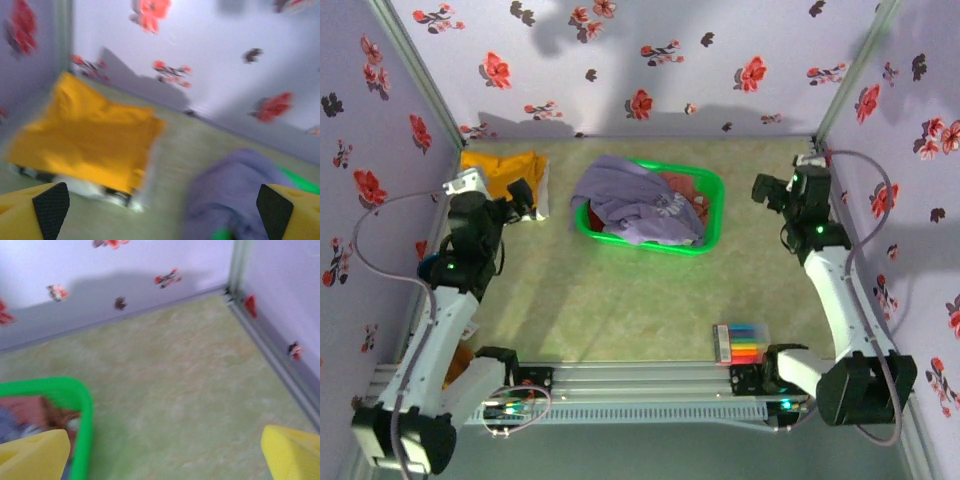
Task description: Fold and stack the t-shirts
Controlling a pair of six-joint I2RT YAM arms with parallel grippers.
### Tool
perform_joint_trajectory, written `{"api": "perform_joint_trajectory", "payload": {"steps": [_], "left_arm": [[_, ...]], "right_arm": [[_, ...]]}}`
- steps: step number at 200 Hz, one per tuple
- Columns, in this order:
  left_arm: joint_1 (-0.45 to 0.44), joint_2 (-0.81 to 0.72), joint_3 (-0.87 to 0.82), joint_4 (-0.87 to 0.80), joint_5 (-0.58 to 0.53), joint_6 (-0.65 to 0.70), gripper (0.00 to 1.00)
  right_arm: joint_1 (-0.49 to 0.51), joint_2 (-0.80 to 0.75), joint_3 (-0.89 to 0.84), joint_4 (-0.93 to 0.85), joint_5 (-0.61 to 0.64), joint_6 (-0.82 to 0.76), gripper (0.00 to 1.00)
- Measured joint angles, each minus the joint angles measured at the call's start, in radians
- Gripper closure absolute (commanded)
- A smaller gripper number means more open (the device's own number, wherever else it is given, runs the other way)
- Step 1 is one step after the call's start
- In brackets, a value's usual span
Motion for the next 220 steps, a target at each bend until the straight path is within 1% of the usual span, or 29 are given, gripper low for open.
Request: {"api": "perform_joint_trajectory", "payload": {"steps": [11, 21, 26, 30, 39, 49, 58, 69, 76, 103, 123, 165, 185, 220], "left_arm": [[-0.051, -0.002, 0.028, -0.082, 0.042, -0.105, 0.01], [-0.098, 0.020, 0.037, -0.150, 0.076, -0.189, 0.01], [-0.121, 0.034, 0.037, -0.177, 0.087, -0.224, 0.01], [-0.137, 0.047, 0.037, -0.195, 0.090, -0.248, 0.01], [-0.182, 0.085, 0.028, -0.227, 0.100, -0.303, 0.01], [-0.228, 0.123, 0.015, -0.254, 0.105, -0.355, 0.01], [-0.264, 0.152, 0.005, -0.273, 0.110, -0.396, 0.01], [-0.299, 0.186, -0.009, -0.272, 0.119, -0.444, 0.01], [-0.314, 0.205, -0.020, -0.261, 0.126, -0.467, 0.00], [-0.334, 0.288, -0.047, -0.196, 0.162, -0.532, 0.01], [-0.333, 0.364, -0.050, -0.122, 0.184, -0.566, 0.01], [-0.333, 0.541, -0.034, 0.048, 0.261, -0.607, 0.01], [-0.333, 0.624, 0.014, 0.088, 0.297, -0.613, 0.01], [-0.333, 0.698, 0.113, 0.121, 0.323, -0.612, 0.01]], "right_arm": [[0.026, 0.029, 0.091, -0.119, -0.045, 0.026, 0.12], [0.053, 0.065, 0.151, -0.203, -0.087, 0.035, 0.22], [0.066, 0.086, 0.179, -0.241, -0.106, 0.046, 0.25], [0.077, 0.103, 0.196, -0.267, -0.121, 0.055, 0.28], [0.101, 0.150, 0.233, -0.324, -0.158, 0.062, 0.40], [0.125, 0.203, 0.262, -0.375, -0.195, 0.069, 0.43], [0.148, 0.251, 0.283, -0.417, -0.221, 0.080, 0.52], [0.178, 0.305, 0.301, -0.452, -0.246, 0.080, 0.56], [0.198, 0.335, 0.308, -0.470, -0.257, 0.085, 0.61], [0.266, 0.408, 0.312, -0.497, -0.306, 0.093, 0.78], [0.300, 0.459, 0.315, -0.496, -0.332, 0.097, 0.80], [0.315, 0.613, 0.355, -0.527, -0.330, 0.092, 0.77], [0.315, 0.620, 0.335, -0.537, -0.331, 0.093, 0.77], [0.317, 0.623, 0.332, -0.553, -0.319, 0.093, 0.76]]}}
